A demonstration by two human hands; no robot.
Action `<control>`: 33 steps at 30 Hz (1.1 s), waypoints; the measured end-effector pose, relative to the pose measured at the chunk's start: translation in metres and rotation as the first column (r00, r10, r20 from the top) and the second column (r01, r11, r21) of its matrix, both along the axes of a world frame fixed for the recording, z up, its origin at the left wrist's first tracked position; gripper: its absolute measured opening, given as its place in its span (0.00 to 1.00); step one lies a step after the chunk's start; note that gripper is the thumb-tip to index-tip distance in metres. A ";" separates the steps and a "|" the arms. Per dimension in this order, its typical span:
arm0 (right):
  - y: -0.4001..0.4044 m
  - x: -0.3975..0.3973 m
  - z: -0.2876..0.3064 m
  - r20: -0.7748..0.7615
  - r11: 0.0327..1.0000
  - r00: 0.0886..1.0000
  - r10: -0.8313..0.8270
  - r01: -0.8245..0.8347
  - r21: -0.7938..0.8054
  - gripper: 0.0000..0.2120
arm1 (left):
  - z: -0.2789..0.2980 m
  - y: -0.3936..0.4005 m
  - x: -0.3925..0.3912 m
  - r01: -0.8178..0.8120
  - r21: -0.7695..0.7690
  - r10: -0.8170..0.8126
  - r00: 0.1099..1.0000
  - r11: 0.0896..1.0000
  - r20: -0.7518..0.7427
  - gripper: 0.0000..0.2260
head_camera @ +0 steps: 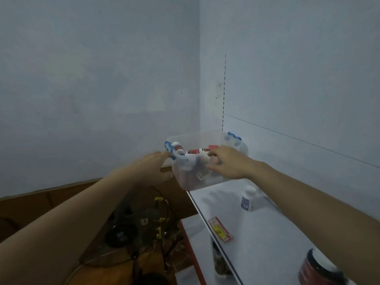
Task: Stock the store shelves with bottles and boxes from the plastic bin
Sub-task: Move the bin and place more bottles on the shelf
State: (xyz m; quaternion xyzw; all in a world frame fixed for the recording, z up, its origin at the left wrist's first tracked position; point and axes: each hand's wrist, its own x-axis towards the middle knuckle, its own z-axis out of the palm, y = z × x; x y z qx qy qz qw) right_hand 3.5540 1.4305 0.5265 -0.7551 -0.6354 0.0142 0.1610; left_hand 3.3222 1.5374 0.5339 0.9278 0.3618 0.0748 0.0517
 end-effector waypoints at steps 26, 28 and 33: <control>0.333 0.058 -0.053 -0.542 0.963 0.829 -0.141 -0.013 -0.270 0.27 | -0.074 0.303 0.154 0.085 -0.285 0.187 0.573 0.955 0.798 0.05; 0.331 0.064 -0.050 -0.586 0.985 0.800 -0.127 0.034 -0.167 0.23 | -0.072 0.302 0.155 0.114 -0.291 0.179 0.565 0.950 0.805 0.05; 0.310 0.081 -0.038 -0.624 0.949 0.763 -0.166 0.297 0.110 0.15 | -0.061 0.291 0.163 0.246 -0.209 -0.019 0.689 0.947 0.725 0.10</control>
